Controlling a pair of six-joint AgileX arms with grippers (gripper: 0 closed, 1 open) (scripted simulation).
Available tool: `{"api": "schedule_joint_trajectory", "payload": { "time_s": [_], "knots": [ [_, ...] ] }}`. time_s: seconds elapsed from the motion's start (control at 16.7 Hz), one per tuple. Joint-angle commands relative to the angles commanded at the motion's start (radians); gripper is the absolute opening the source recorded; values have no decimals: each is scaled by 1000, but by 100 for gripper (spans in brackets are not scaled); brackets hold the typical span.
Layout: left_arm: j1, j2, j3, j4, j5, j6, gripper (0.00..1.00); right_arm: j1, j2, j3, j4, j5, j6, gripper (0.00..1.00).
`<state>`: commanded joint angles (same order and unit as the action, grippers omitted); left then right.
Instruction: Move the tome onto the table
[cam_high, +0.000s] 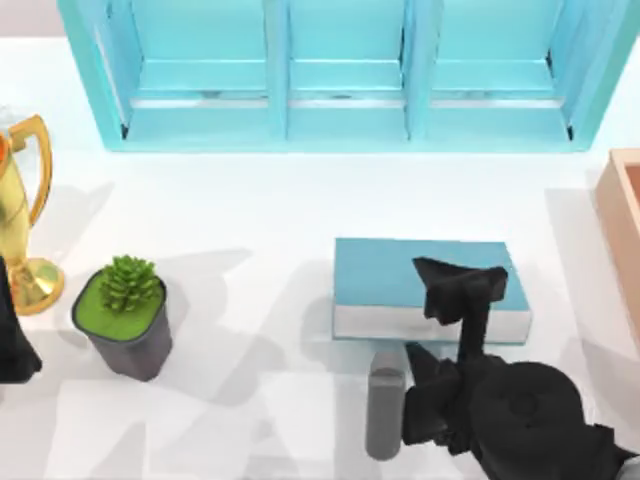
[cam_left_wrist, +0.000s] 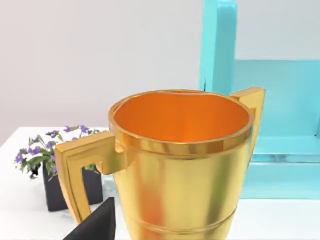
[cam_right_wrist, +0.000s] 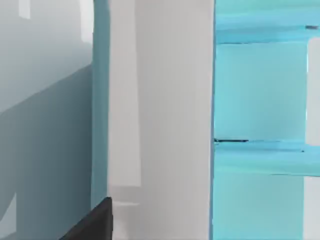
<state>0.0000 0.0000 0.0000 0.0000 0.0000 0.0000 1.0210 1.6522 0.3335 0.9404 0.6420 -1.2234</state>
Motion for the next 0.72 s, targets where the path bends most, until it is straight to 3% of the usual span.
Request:
{"api": "schedule_joint_trajectory", "payload": {
  "time_s": [0.48, 0.72],
  "knots": [
    [0, 0, 0, 0, 0, 0, 100, 397, -210, -101, -306, 354, 233, 100],
    [0, 0, 0, 0, 0, 0, 100, 485, -263, -114, -363, 441, 284, 100]
  ]
}}
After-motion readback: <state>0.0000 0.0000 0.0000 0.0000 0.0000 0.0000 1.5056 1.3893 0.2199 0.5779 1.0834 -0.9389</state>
